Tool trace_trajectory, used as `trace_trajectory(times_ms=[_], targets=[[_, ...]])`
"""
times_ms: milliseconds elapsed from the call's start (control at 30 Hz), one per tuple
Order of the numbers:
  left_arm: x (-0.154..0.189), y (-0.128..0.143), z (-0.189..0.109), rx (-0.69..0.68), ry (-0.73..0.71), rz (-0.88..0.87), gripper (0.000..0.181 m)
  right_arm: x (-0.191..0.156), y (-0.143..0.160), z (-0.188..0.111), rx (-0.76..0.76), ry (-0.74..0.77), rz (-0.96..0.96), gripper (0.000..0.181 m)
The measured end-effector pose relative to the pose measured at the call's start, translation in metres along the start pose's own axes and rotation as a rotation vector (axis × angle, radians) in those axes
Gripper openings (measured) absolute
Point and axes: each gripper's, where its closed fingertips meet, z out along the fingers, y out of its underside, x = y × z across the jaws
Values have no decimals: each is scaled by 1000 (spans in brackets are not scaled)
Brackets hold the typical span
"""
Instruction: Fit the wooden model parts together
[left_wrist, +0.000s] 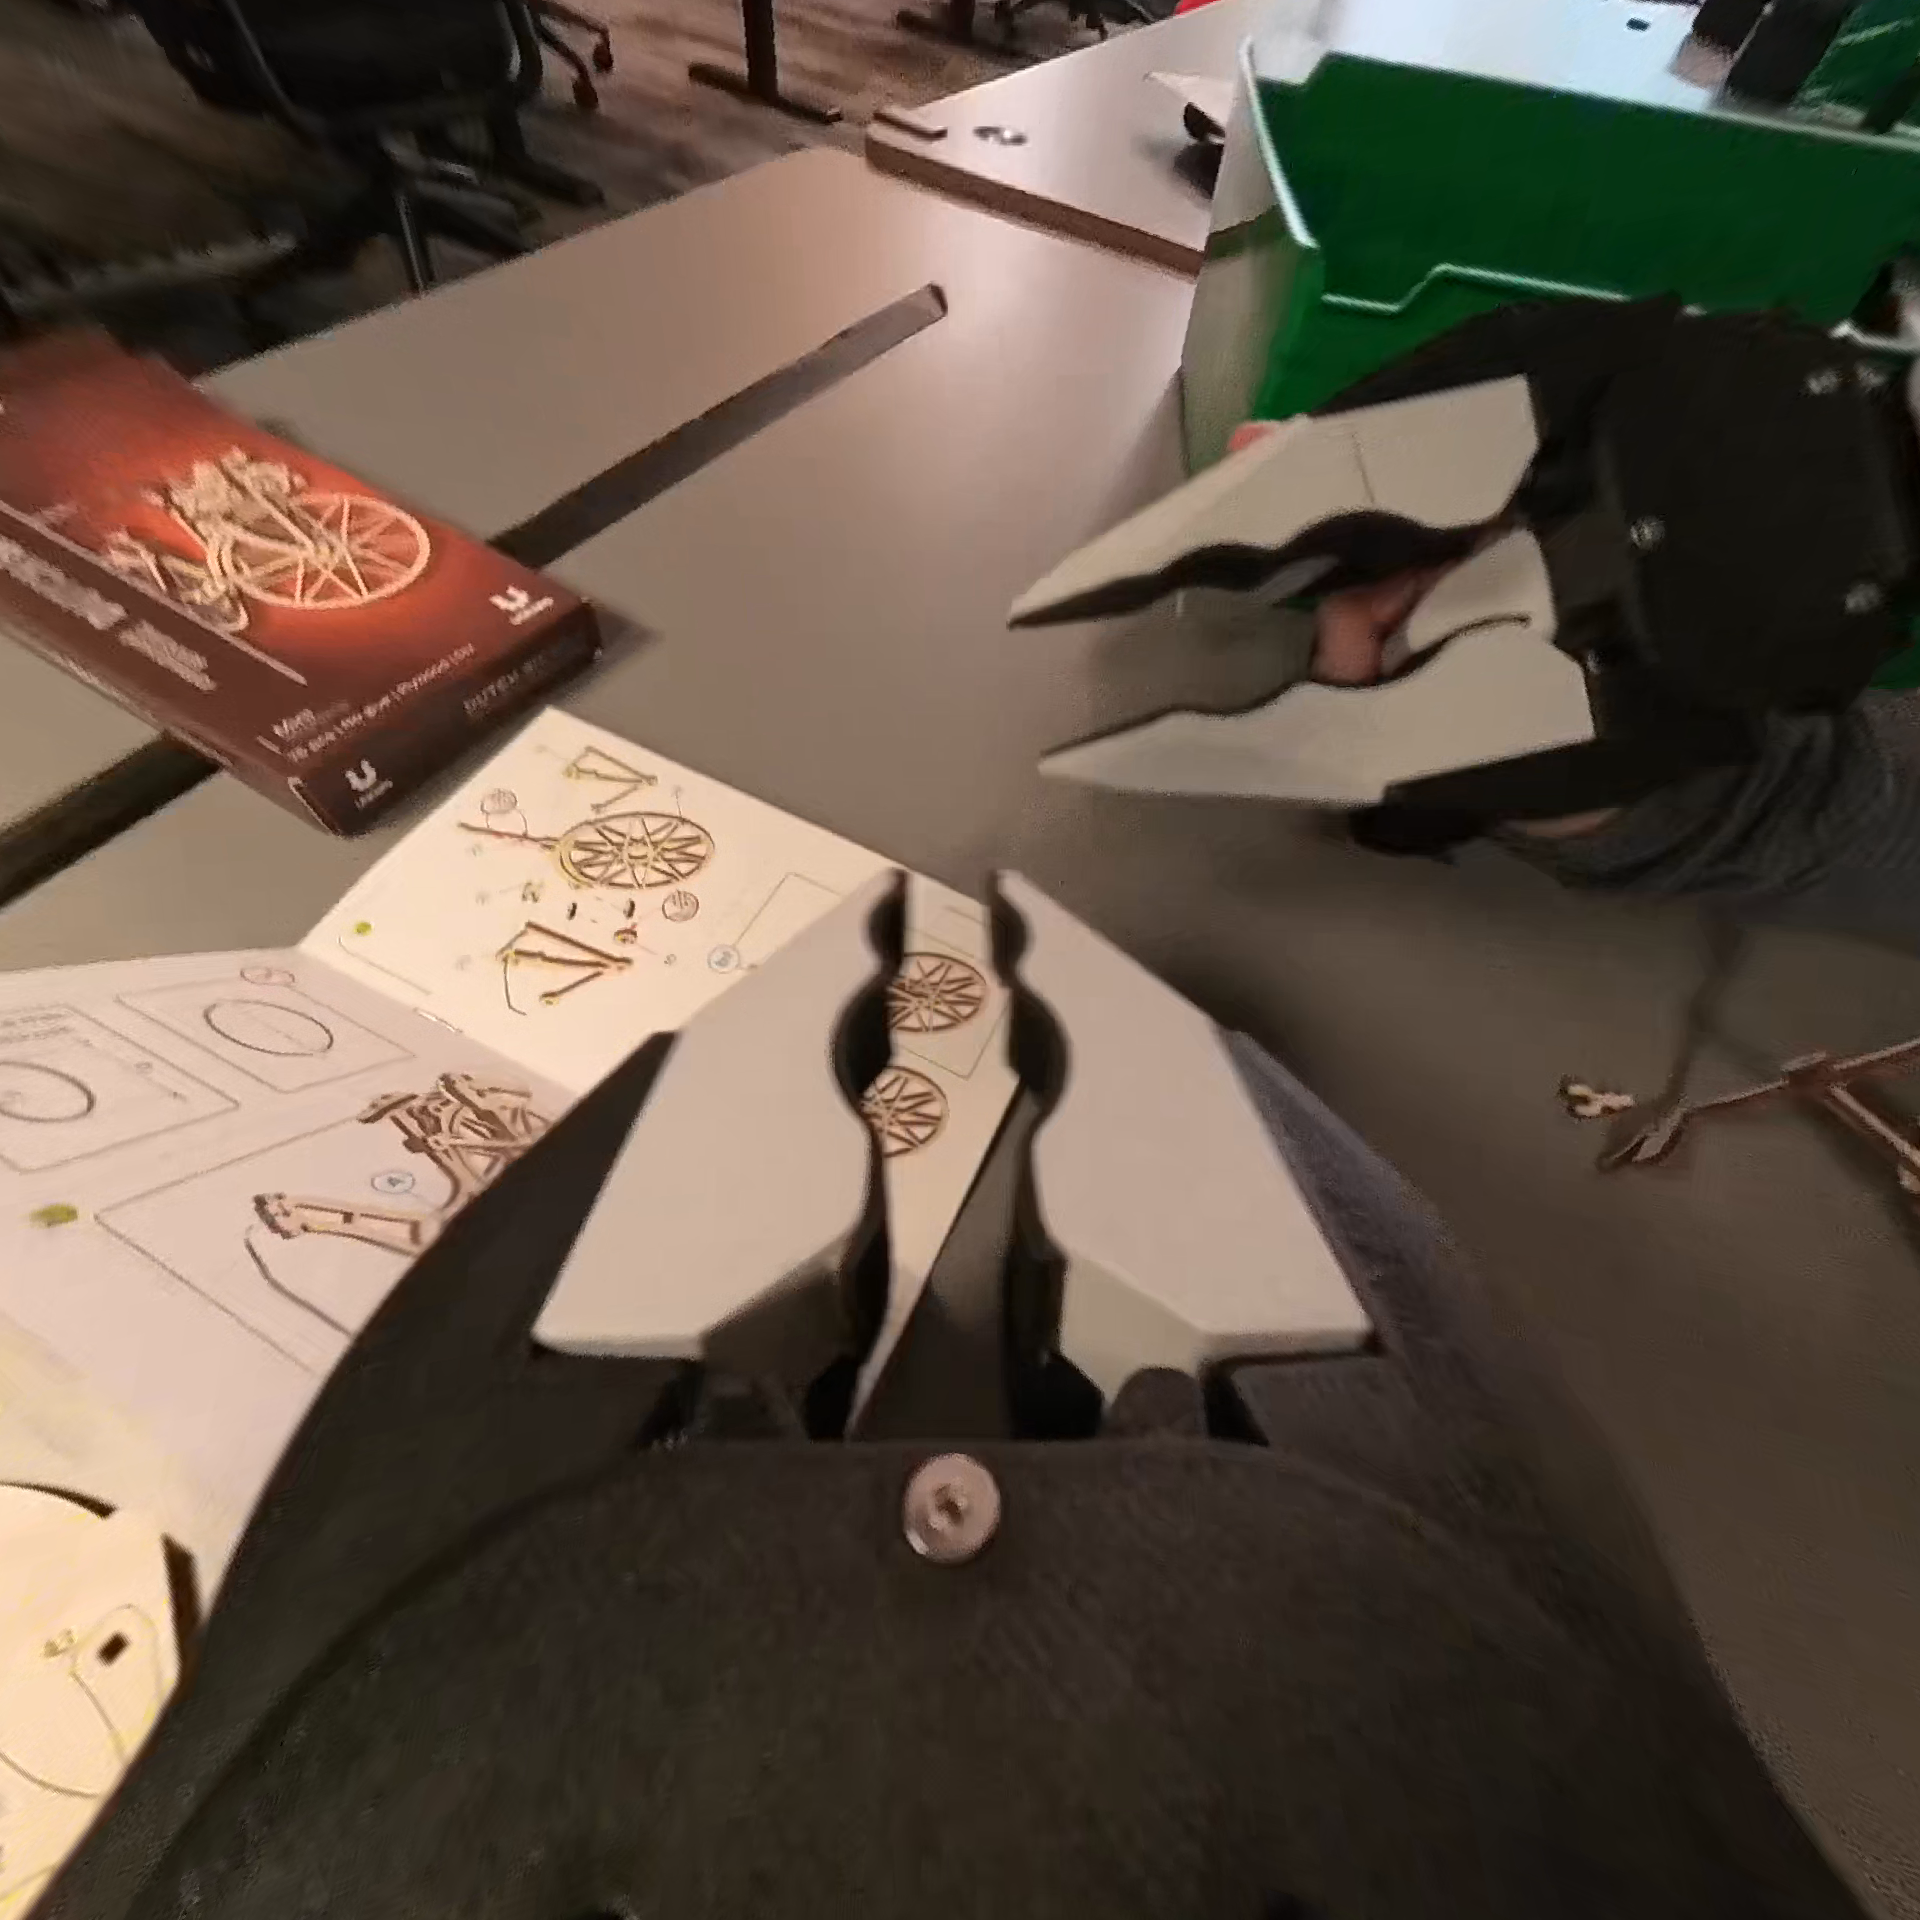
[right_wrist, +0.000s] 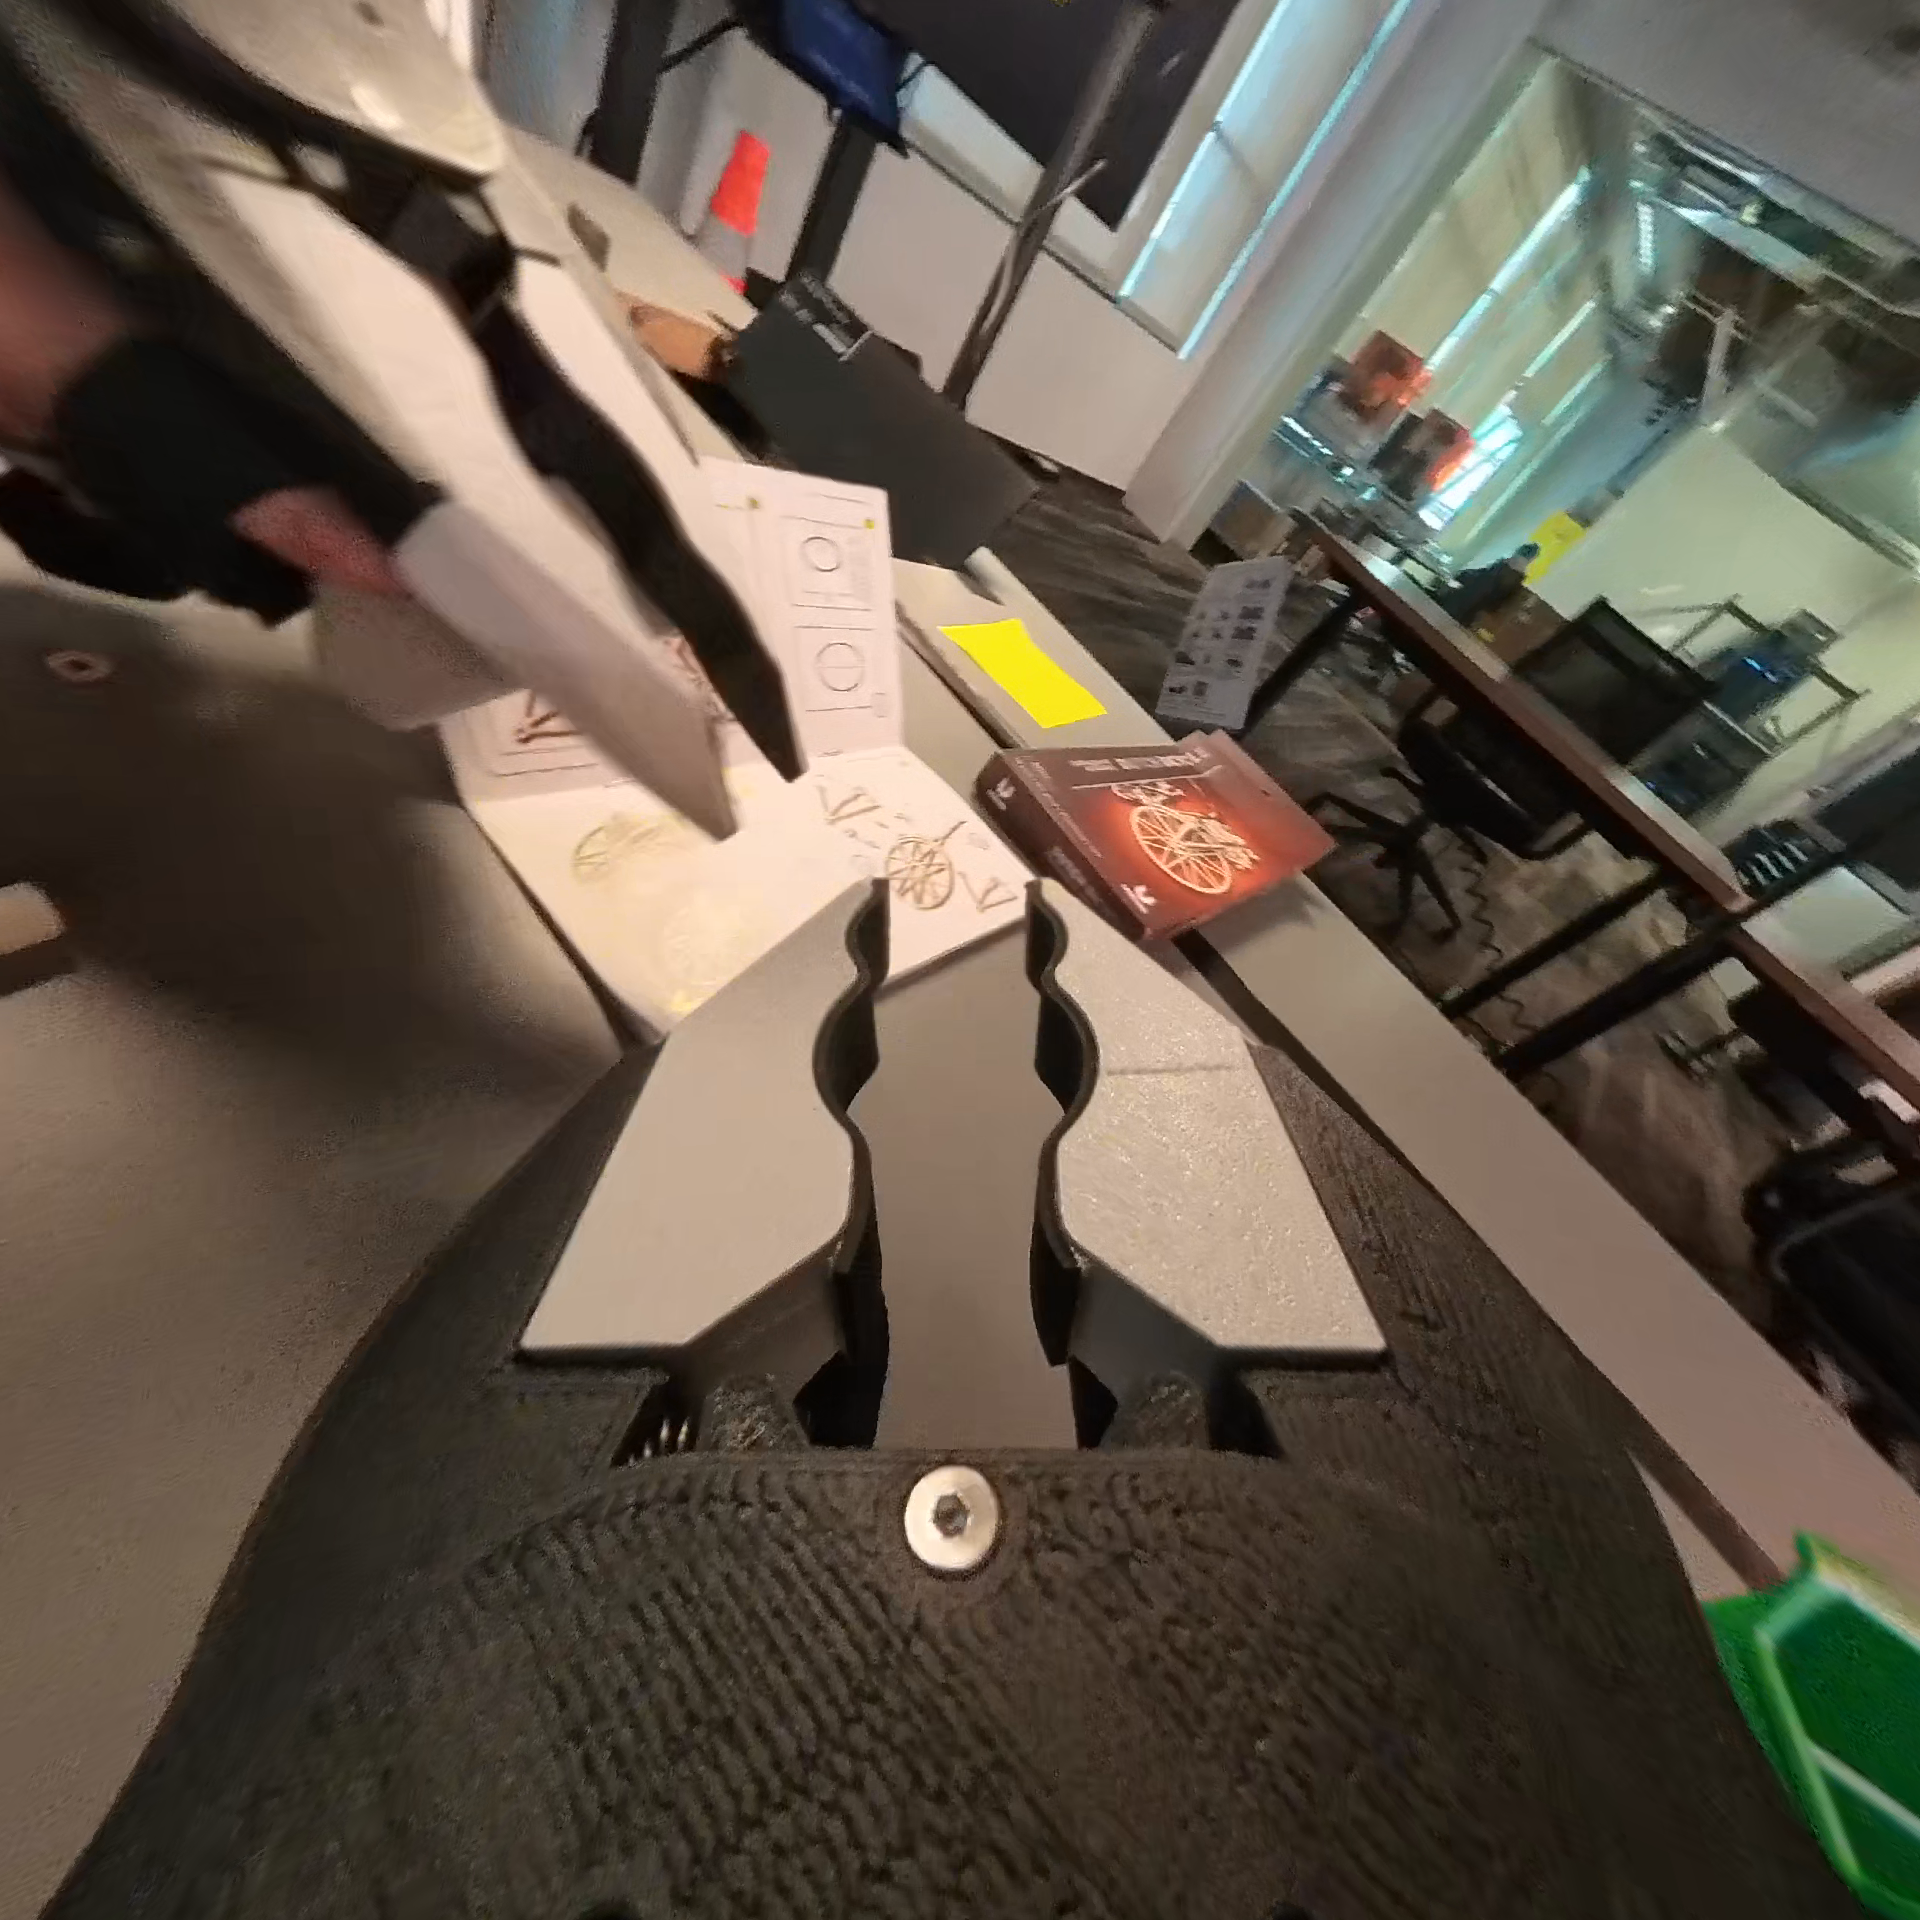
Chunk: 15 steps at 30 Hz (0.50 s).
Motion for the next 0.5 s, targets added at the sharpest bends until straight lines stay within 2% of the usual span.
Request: trace_trajectory(times_ms=[33,100,167,300,500], targets=[[2,0,0,-3,4,26,31,4,0,-1,5,16,12,24],[8,7,3,-40,22,79,51,5,0,-2,5,22,22,23],[13,18,7,-89,47,118,60,3,2,0,-11,19,9,23],[17,31,16,-159,35,182,57,0,4,2,-32,14,-15,22],[22,31,23,-181,-4,271,32,0,5,2,-35,13,-15,21]])
